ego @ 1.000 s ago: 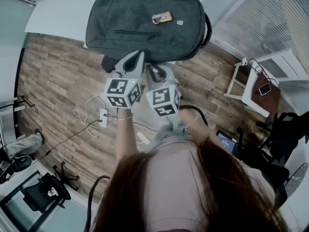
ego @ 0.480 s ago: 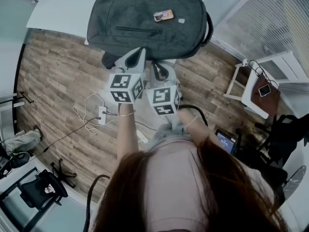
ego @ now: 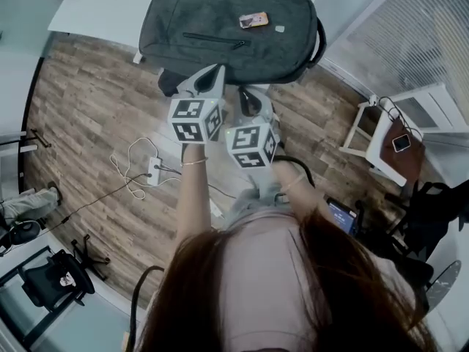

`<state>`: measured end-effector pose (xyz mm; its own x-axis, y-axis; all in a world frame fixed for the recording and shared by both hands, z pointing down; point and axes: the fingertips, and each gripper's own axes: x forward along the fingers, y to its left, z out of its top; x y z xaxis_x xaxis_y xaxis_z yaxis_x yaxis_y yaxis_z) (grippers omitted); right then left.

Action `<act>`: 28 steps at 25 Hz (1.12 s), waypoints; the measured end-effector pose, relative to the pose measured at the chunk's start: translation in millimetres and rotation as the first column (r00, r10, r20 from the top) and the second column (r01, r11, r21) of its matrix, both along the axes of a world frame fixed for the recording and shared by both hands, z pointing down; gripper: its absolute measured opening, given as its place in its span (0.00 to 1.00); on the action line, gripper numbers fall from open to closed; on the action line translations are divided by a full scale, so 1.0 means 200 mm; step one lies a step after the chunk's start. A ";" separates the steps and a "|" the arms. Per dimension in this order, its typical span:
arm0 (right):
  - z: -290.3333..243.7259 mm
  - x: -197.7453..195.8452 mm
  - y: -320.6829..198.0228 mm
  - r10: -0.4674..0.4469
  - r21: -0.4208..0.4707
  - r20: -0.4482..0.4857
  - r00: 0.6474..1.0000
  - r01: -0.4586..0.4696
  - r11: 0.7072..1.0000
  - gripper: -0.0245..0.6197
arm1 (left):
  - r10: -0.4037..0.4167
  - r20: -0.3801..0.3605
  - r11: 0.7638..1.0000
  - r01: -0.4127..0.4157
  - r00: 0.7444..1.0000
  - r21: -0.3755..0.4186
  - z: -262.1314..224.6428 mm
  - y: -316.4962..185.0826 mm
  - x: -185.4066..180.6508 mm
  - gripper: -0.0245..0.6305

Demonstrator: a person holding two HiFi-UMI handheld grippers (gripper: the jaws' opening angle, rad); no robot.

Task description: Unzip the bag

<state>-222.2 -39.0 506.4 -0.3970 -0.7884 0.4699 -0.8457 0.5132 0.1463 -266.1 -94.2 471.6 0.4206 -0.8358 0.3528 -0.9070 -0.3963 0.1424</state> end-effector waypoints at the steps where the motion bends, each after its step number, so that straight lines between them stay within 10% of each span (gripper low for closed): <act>1: 0.00 0.01 0.00 0.000 -0.001 -0.003 1.000 0.000 1.000 0.05 | -0.005 -0.001 1.000 0.005 1.000 0.002 0.00 0.00 0.00 0.05; 28: -0.03 0.25 0.03 0.009 0.021 -0.062 0.998 -0.008 1.000 0.05 | -0.071 -0.012 0.997 0.070 0.997 -0.028 0.01 0.02 -0.01 0.05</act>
